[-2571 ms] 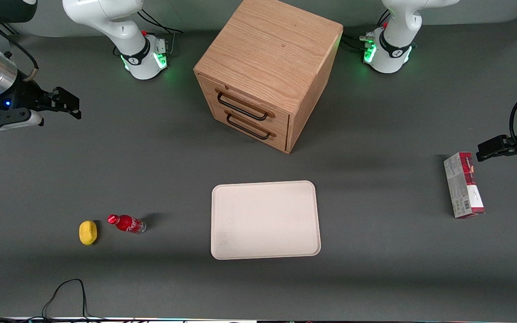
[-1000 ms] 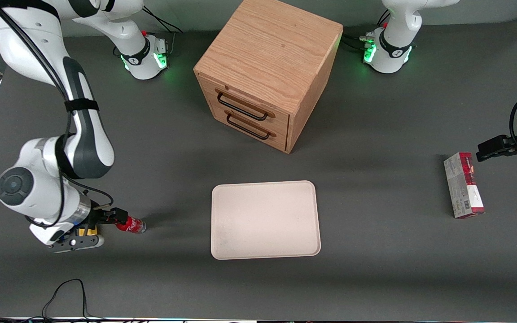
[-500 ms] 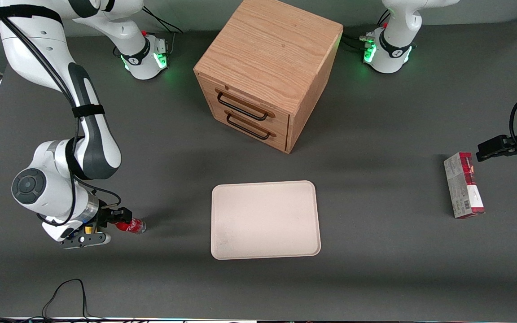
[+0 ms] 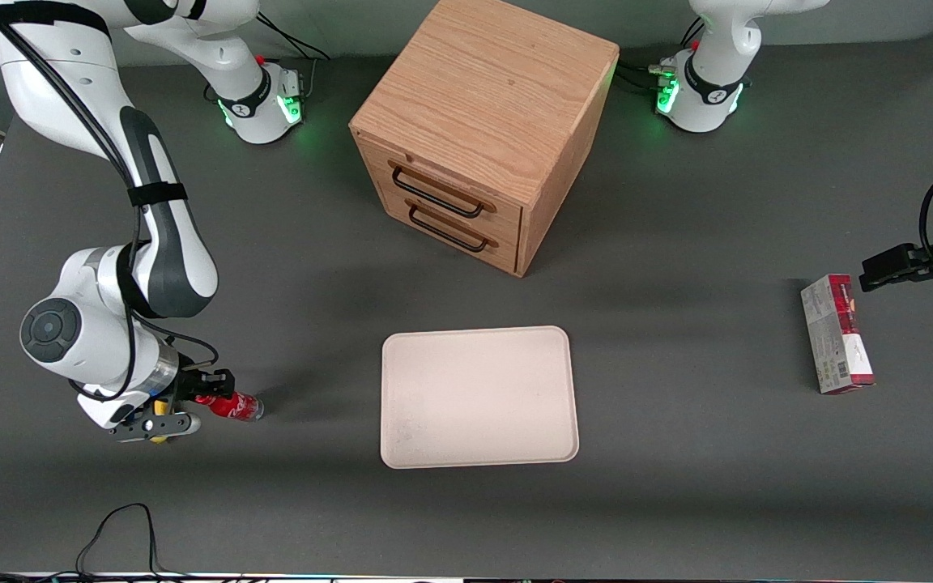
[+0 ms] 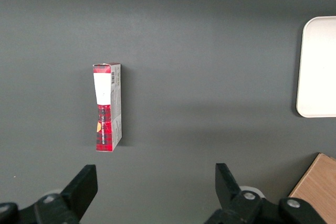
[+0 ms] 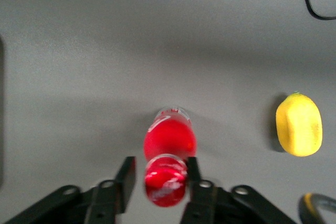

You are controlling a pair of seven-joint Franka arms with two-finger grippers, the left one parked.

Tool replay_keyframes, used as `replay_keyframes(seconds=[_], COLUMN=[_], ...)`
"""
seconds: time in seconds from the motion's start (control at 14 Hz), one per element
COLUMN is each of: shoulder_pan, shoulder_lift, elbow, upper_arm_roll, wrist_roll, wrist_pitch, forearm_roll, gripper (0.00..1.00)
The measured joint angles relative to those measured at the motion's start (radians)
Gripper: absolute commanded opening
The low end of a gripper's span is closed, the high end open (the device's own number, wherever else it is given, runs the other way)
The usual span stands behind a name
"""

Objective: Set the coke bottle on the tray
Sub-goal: 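Lift the bottle and carry it over the white tray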

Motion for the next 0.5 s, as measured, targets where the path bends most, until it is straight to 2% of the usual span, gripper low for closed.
replay_keyframes(seconds=[0.36,0.5], shoulder_pan=[0.002,0.010], shoulder_lift=[-0.003,-0.006], elbow=[0.009,0.072], upper_arm_roll=[0.001,0.004], wrist_roll=[0.000,0.000], wrist_pitch=[-0.003,-0.072], forearm_roll=[0.001,0.001], gripper=[0.00,0.00])
